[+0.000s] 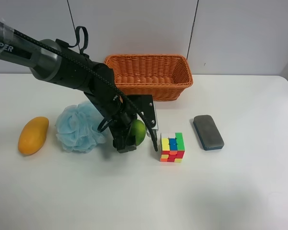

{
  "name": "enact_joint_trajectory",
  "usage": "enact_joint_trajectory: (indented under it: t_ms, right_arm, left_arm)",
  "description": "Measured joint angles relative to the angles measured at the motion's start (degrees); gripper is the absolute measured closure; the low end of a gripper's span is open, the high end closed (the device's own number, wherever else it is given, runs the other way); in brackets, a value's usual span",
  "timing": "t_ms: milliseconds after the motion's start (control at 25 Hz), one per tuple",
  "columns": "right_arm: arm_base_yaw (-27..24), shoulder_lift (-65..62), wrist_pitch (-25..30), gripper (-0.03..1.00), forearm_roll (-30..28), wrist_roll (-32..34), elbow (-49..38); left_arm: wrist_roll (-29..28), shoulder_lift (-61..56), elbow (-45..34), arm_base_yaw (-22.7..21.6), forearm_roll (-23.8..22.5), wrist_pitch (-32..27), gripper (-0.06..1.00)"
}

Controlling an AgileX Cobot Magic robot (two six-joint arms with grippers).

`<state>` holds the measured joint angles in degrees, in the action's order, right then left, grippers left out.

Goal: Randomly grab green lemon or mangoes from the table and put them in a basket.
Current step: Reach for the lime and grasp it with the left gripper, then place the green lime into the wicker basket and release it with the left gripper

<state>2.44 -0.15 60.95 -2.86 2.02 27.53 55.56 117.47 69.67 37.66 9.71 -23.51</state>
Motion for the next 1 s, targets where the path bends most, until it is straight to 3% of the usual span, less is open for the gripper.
enact_joint_trajectory:
  t_ms: [440, 680, 880, 1000]
  right_arm:
    - [0.00, 0.00, 0.00, -0.02, 0.00, 0.00, 0.00]
    - [0.00, 0.00, 0.00, -0.02, 0.00, 0.00, 0.00]
    - [0.00, 0.00, 0.00, -0.02, 0.00, 0.00, 0.00]
    - [0.00, 0.00, 0.00, -0.02, 0.00, 0.00, 0.00]
  left_arm:
    - [-0.18, -0.20, 0.00, 0.00, 0.00, -0.07, 0.19]
    - [-0.18, -6.79, 2.03, -0.25, 0.00, -0.37, 0.19]
    - [-0.18, -9.85, 9.70, -1.78, 0.00, 5.37, 0.19]
    - [-0.18, -8.37, 14.28, -2.77, 0.00, 12.39, 0.19]
